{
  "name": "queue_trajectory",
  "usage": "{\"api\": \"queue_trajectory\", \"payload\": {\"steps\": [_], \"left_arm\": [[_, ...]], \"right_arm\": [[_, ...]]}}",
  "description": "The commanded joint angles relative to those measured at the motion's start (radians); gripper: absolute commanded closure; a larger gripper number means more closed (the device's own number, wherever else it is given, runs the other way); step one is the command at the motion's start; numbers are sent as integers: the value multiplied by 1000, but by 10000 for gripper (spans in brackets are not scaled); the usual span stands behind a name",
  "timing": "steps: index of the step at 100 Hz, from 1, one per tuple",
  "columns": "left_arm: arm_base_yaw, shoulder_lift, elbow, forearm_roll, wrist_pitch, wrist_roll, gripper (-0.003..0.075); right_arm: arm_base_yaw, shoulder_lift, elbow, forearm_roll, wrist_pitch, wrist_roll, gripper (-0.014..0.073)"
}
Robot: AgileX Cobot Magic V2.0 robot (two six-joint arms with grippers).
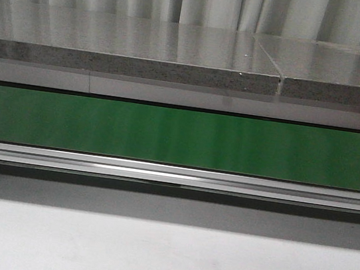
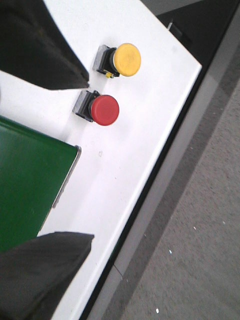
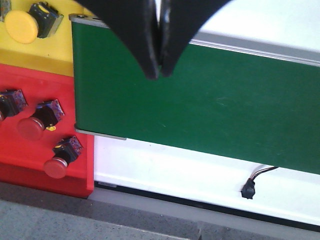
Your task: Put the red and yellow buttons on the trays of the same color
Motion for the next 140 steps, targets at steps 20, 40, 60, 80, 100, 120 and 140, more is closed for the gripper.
{"api": "queue_trajectory", "payload": {"steps": [20, 40, 60, 80, 100, 120, 140], "left_arm": [[18, 279, -235, 58, 50, -9, 174], [18, 400, -321, 69, 78, -9, 174], [18, 478, -367, 82, 76, -11, 174], [18, 548, -401, 85, 75, -11, 174], [18, 600, -436, 94, 65, -16, 174], [18, 636, -442, 96, 52, -18, 174], [18, 661, -442, 96, 55, -18, 199]], "right_arm": [[-1, -8, -26, -5, -57, -9, 662], [-1, -8, -26, -5, -57, -9, 662], [-1, -8, -26, -5, -57, -9, 662], [-1, -8, -26, -5, -57, -9, 662], [-1, -8, -26, -5, -57, -9, 662], [-1, -8, -26, -5, -57, -9, 662], [-1, -8, -26, -5, -57, -9, 662]]}}
